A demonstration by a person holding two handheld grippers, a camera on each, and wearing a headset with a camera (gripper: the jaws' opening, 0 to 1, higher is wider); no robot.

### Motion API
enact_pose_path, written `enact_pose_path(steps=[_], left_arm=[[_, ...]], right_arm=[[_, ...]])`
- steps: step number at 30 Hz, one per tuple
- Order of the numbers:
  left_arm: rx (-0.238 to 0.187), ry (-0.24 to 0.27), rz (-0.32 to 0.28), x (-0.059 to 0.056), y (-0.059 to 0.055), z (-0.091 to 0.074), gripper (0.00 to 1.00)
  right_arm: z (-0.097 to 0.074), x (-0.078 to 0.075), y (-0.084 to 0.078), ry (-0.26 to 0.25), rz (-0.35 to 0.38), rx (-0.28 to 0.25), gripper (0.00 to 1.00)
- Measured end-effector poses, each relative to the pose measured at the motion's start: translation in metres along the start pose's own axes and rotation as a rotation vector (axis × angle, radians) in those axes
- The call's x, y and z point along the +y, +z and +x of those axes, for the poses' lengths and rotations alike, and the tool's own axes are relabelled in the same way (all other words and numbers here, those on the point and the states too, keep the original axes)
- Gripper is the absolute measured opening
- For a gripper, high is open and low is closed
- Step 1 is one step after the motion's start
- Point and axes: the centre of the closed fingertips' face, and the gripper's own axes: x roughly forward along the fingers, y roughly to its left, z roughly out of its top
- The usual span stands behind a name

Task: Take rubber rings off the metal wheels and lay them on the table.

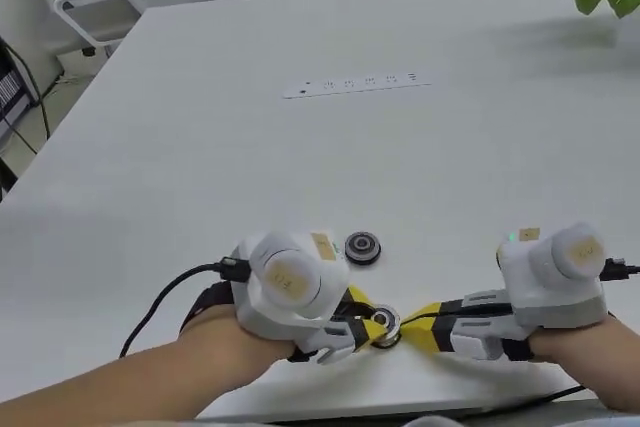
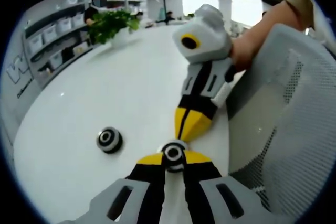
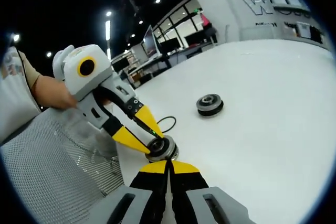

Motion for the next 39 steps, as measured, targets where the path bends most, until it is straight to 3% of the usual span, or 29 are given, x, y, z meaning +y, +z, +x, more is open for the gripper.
enact_pose_path(steps=[6, 7, 9, 10, 16, 19, 39], left_arm=[[-0.002, -0.001, 0.005, 0.000, 0.000, 0.000, 0.12], [-0.002, -0.002, 0.005, 0.000, 0.000, 0.000, 0.12], [-0.003, -0.002, 0.006, 0.000, 0.000, 0.000, 0.12], [-0.004, -0.001, 0.008, 0.000, 0.000, 0.000, 0.12], [-0.004, 0.001, 0.007, 0.000, 0.000, 0.000, 0.12], [-0.003, 0.006, 0.008, 0.000, 0.000, 0.001, 0.12], [0.005, 0.012, -0.001, 0.002, 0.001, 0.001, 0.12]], right_arm=[[-0.004, 0.001, 0.003, 0.010, 0.059, -0.025, 0.00], [-0.005, -0.001, 0.006, -0.001, 0.067, -0.040, 0.00], [-0.006, 0.002, 0.016, 0.028, 0.155, -0.097, 0.00], [-0.006, -0.001, 0.011, 0.013, 0.129, -0.069, 0.00], [-0.004, 0.000, 0.013, 0.016, 0.131, -0.065, 0.00], [-0.003, 0.003, 0.015, 0.004, 0.088, -0.050, 0.00], [0.001, 0.011, 0.020, 0.030, 0.056, -0.048, 0.00]])
